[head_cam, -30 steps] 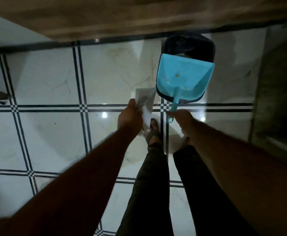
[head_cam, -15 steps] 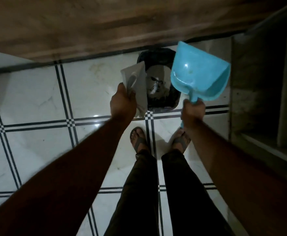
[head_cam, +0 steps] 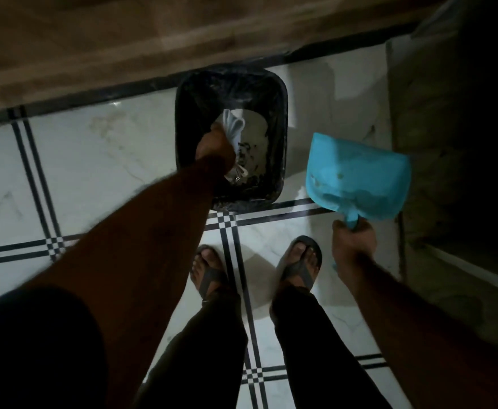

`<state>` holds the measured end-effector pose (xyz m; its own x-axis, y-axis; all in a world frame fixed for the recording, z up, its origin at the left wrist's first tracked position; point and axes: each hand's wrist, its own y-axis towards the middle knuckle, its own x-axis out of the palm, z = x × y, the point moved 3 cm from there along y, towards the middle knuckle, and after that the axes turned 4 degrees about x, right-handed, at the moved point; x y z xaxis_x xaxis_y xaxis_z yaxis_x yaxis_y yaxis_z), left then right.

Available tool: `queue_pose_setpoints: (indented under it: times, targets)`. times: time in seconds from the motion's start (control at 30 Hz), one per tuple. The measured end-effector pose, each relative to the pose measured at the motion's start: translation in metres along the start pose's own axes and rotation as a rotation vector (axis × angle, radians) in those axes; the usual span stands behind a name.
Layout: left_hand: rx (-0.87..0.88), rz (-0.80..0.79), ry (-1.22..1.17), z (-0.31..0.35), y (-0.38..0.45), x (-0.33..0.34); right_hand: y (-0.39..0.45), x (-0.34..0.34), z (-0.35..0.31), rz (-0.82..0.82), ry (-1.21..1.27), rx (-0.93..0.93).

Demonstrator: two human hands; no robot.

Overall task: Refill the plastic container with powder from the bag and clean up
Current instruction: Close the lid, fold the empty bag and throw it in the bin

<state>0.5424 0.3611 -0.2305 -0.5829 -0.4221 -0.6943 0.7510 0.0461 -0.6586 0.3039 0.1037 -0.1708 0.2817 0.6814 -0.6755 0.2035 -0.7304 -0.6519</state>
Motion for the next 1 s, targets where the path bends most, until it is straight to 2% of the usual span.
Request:
queue_pose_setpoints:
  times: [0.13, 0.27, 0.4, 0.53, 0.73, 0.87, 1.0]
  targets:
    - [-0.003, 0.036, 0.013, -0.009, 0.014, 0.016, 0.008, 0.008, 0.009, -0.005, -0.013, -0.041]
    - [-0.015, 0.078, -0.017, -0.013, -0.016, -0.007, -0.012, -0.002, -0.003, -0.041, -0.067, -0.087]
    - [-0.009, 0.016, -0.050, -0.005, -0.100, -0.042, -0.058, -0.035, -0.033, -0.085, -0.101, -0.108]
    - [0.072, -0.046, -0.114, 0.001, -0.217, -0.086, -0.120, -0.083, -0.069, -0.090, -0.115, -0.112]
    - [0.126, -0.100, -0.134, 0.001, -0.355, -0.172, -0.229, -0.174, -0.120, -0.128, -0.142, -0.190]
    - [0.282, -0.052, -0.162, 0.018, -0.416, -0.237, -0.296, -0.234, -0.135, -0.124, -0.081, -0.260]
    - [0.455, -0.005, -0.175, 0.068, -0.462, -0.299, -0.356, -0.298, -0.149, -0.060, 0.049, -0.299]
